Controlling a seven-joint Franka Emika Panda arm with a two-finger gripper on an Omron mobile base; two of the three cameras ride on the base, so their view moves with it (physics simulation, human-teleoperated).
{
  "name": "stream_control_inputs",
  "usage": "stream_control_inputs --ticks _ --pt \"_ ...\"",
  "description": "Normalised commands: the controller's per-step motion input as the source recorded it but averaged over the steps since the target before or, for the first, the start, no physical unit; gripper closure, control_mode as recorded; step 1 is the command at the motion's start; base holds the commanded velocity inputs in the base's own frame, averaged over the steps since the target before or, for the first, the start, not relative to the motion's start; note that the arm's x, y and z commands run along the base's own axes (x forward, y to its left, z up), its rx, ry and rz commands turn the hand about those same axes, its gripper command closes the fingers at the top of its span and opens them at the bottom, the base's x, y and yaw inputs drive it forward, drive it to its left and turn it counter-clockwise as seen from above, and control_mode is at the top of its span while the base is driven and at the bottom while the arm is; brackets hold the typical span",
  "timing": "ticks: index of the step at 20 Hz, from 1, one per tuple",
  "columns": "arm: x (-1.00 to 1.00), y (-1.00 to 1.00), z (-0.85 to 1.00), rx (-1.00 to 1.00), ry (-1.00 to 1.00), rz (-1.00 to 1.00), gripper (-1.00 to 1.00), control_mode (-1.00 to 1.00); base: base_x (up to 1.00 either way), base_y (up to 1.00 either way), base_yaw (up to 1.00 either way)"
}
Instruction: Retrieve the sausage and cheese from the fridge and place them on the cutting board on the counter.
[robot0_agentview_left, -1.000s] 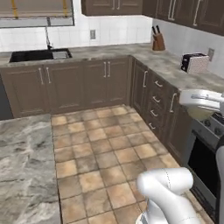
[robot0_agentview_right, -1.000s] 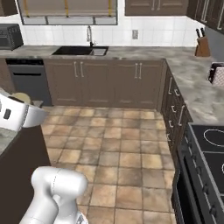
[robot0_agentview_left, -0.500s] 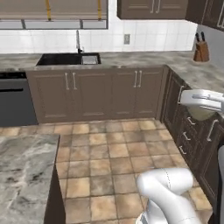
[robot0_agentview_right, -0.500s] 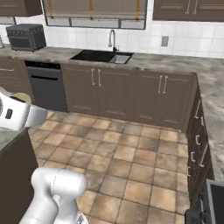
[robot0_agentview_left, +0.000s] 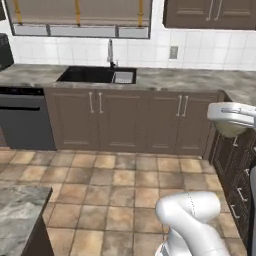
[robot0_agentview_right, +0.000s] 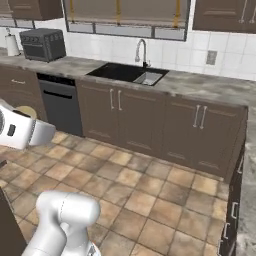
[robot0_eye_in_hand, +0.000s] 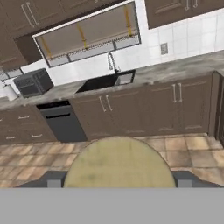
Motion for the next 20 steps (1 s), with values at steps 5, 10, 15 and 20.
stream_control_inputs --ticks 5,10,15,20 --pt "0.00 0.00 0.00 0.00 0.00 0.00 1.00 1.00 1.00 -0.20 0.55" --pt "0.00 0.00 0.00 0.00 0.00 0.00 1.00 1.00 1.00 -0.04 0.71" --pt "0.00 0.00 0.00 0.00 0.00 0.00 1.00 1.00 1.00 -0.05 0.77" --pt "0.00 0.00 0.00 0.00 0.00 0.00 1.00 1.00 1.00 -0.08 0.83"
